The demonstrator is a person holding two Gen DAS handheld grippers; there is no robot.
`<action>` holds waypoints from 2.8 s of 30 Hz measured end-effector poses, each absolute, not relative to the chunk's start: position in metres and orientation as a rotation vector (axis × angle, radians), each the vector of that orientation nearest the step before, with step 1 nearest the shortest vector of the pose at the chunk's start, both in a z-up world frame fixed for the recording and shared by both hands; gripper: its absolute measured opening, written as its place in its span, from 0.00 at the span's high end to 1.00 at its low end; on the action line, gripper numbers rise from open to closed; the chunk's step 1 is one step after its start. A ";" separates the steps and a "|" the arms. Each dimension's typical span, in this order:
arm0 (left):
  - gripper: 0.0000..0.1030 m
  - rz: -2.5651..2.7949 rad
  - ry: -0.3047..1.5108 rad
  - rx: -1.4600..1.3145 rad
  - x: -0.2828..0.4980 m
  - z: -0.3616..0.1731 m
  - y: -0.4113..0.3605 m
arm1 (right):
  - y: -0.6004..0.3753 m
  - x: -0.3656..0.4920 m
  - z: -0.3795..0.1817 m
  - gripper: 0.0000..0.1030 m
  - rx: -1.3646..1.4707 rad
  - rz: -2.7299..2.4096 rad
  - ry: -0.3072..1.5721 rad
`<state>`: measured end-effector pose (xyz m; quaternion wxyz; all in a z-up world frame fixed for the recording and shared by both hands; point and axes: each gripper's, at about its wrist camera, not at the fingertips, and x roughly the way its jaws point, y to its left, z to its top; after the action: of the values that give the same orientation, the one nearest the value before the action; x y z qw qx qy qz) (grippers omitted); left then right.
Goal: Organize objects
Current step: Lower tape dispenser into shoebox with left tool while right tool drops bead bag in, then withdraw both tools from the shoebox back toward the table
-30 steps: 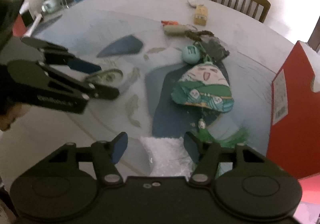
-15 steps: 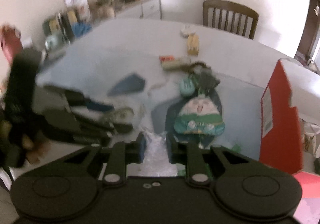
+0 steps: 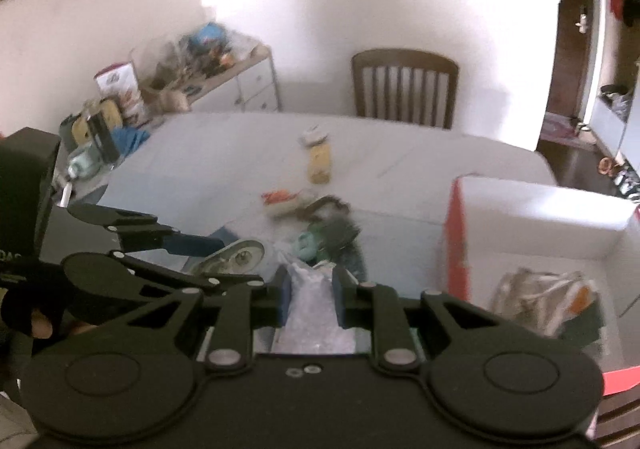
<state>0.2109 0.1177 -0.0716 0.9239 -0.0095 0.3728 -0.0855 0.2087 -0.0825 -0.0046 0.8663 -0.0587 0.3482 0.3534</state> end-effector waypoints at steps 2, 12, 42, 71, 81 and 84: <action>0.45 -0.198 0.747 -0.004 0.217 -0.061 0.102 | -0.094 0.212 -0.001 0.81 -0.108 0.726 0.720; 0.45 -0.251 0.691 0.056 0.254 -0.033 0.021 | -0.157 0.239 0.009 0.81 -0.069 0.670 0.677; 0.45 -0.286 0.940 0.204 0.365 -0.088 -0.138 | -0.300 0.334 -0.056 0.80 -0.056 0.441 0.793; 0.45 -0.274 0.954 0.122 0.356 -0.077 -0.131 | -0.311 0.318 -0.047 0.72 -0.032 0.503 0.798; 0.45 -0.252 0.836 0.032 0.321 -0.043 -0.090 | -0.282 0.289 -0.017 0.71 -0.048 0.557 0.740; 0.45 -0.244 0.806 0.005 0.309 -0.034 -0.072 | -0.268 0.280 -0.007 0.69 -0.047 0.570 0.726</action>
<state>0.3089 -0.0721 -0.0340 0.9127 0.0023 0.3911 -0.1187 0.2799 -0.2676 -0.0074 0.8950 -0.0226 0.3503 0.2752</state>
